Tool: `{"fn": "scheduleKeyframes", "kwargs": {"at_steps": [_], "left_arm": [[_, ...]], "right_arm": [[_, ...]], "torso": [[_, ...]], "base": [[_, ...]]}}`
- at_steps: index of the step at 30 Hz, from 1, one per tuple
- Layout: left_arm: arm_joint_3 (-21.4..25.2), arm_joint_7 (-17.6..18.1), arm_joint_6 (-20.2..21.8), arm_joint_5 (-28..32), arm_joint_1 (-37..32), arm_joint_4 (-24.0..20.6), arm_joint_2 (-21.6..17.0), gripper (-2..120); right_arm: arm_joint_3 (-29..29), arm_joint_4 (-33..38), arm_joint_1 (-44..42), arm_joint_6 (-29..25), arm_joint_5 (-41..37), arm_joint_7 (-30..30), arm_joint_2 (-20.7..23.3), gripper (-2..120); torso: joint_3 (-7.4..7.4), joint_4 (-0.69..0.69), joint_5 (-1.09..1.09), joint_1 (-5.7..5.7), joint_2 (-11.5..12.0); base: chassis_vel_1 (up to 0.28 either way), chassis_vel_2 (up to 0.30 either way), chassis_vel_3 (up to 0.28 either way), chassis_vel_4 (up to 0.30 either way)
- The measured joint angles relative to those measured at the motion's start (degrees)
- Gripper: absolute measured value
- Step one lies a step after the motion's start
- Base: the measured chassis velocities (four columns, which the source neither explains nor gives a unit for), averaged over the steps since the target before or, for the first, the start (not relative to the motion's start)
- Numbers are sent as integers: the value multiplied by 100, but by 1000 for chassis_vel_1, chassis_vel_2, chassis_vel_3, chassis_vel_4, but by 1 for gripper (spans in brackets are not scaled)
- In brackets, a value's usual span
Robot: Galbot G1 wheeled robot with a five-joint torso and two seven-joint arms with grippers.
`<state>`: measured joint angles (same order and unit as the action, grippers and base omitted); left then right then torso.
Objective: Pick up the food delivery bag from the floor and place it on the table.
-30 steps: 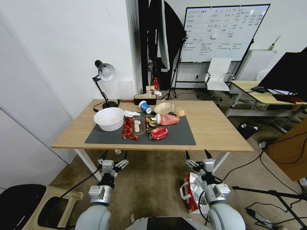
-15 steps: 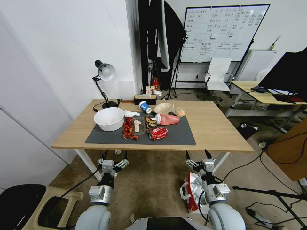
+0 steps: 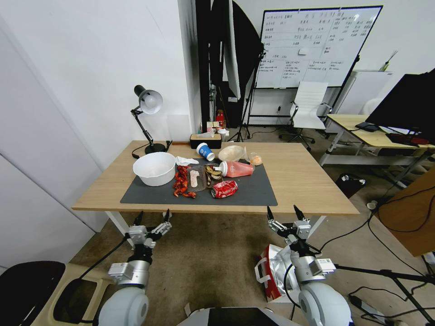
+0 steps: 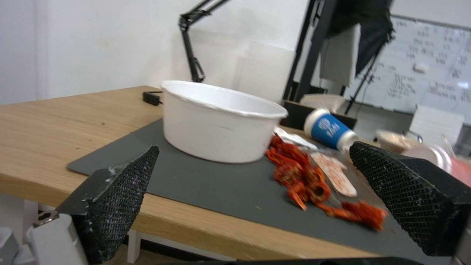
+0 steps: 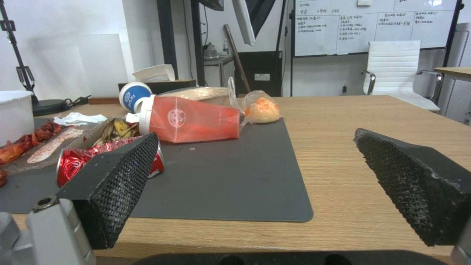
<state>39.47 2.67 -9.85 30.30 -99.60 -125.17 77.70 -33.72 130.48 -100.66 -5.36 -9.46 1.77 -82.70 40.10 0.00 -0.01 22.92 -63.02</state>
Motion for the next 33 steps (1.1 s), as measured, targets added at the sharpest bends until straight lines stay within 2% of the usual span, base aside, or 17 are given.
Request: {"fn": "scheduleKeyframes", "kwargs": {"at_steps": [3, 4, 10, 18, 26, 33], "left_arm": [[63, -64, -178, 228, 34, 93, -70, 100], [89, -314, -469, 376, 57, 227, -131, 100], [93, -444, -637, 254, 44, 243, -141, 100], [189, -447, -726, -279, 68, 325, -124, 100], [193, -438, -770, -400, 66, 399, -120, 100], [144, -416, -571, -459, 44, 352, -113, 100]], "right_arm": [[2, -7, -2, -3, -1, -1, -1, 100], [5, -6, -6, -4, -1, -1, -2, 100], [-61, 11, -1, 14, 123, 48, -2, 100], [-41, 11, -12, -11, 174, 57, -44, 100], [-29, 17, -10, -24, 177, 58, -56, 100], [-1, -20, -14, -81, 177, 58, -83, 100]], "torso": [[0, 0, 2, 0, 0], [0, 0, -1, 0, 0], [0, -1, 1, 0, 0], [0, 0, 0, 0, 0], [0, 0, 0, 0, 0], [-49, 0, 0, -39, 87]], "base": [[0, 0, 0, 0], [0, 0, 0, 0], [0, 0, 0, 0], [0, 0, 0, 0], [0, 0, 0, 0], [0, 0, 0, 0]]}}
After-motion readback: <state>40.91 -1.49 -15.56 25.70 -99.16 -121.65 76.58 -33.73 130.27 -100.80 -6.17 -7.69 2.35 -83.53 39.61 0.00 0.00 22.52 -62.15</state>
